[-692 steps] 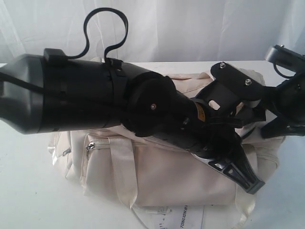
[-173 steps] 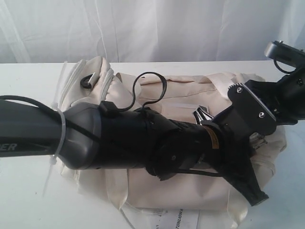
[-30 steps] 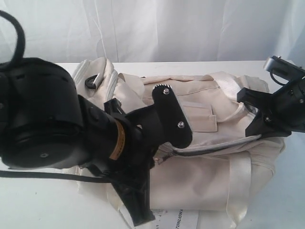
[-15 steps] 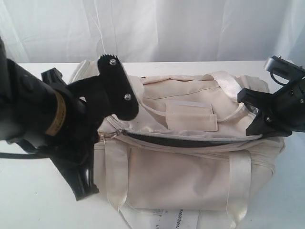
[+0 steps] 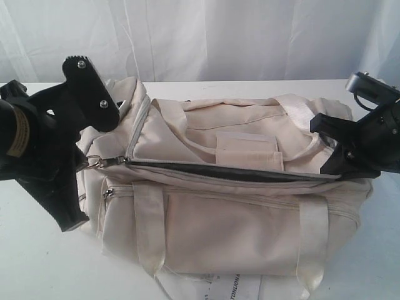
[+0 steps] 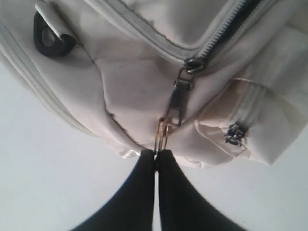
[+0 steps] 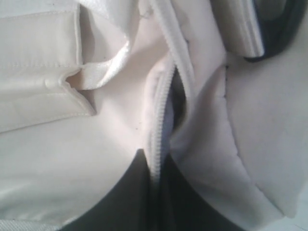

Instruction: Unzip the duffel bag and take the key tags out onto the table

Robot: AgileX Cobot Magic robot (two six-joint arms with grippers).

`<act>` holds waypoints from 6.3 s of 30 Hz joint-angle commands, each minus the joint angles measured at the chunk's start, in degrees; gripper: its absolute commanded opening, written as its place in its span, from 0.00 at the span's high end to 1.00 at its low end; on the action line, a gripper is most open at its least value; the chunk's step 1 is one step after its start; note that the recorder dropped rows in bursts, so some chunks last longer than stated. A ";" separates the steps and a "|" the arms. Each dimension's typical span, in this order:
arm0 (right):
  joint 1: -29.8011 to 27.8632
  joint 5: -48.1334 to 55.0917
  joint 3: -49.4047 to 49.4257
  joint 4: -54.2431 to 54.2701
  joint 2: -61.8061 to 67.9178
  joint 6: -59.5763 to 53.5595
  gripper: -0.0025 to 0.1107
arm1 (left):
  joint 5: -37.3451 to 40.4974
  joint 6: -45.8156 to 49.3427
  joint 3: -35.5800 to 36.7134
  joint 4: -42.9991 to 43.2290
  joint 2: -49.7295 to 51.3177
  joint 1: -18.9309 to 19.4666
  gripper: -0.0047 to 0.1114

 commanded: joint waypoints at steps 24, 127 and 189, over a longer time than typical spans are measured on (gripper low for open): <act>-0.65 -0.27 -7.22 17.20 -11.41 -32.57 0.50 | -8.97 6.28 0.79 -1.10 -2.74 2.29 0.96; 44.82 -15.26 -10.78 -7.06 3.22 -33.12 0.98 | -32.72 9.14 -31.82 0.51 34.16 24.53 0.55; 44.82 -10.66 -10.79 -31.63 -0.90 -23.06 0.85 | -7.03 19.00 6.79 -28.80 -24.18 24.53 0.96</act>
